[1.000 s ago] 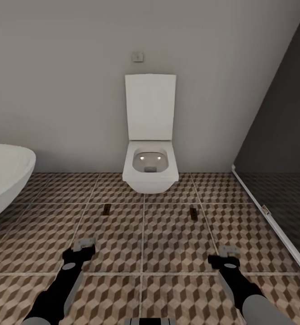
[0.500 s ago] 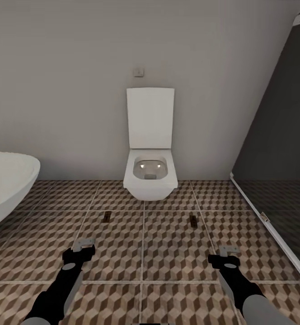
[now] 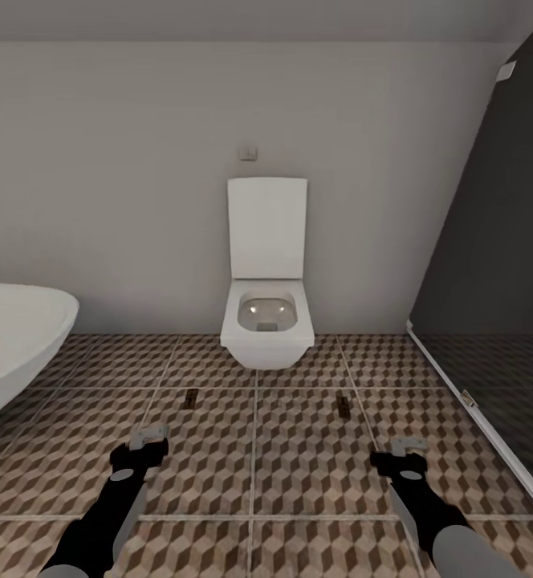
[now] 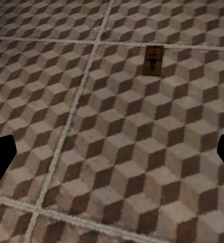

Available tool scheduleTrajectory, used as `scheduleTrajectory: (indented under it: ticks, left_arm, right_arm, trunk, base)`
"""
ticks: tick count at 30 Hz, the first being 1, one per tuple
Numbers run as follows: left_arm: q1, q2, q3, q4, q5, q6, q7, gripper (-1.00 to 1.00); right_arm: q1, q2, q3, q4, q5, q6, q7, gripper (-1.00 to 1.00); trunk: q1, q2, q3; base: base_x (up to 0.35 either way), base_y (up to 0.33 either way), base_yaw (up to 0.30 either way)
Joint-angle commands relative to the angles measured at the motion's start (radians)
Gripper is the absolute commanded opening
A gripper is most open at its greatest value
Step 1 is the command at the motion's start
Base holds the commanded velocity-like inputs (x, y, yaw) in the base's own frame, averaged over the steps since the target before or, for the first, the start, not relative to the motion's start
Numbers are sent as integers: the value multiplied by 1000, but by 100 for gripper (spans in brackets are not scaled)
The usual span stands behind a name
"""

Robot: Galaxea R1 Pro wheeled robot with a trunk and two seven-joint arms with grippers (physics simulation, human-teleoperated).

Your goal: Take the four mousetraps from the cabinet in the bathroom and place them on the bathroom floor. Make sure all four end up on the same floor surface, and ensure that at least two of them are either under or directly next to the same bathroom sink.

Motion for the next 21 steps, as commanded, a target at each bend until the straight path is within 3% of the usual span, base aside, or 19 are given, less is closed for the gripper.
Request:
scheduleTrajectory:
  ticks: [1,21]
  left_arm:
    - [0,0,-1,-2,1,6,3,100]
    - [7,-26,-1,-3,16,2,1,100]
  right_arm:
    - [0,1,-5,0,10,1,0,100]
    - [0,6,-7,5,4,-11,-12,100]
  trunk:
    - [-1,0,3]
    - [-10,5,80]
  base:
    - [0,0,0]
    - [0,0,0]
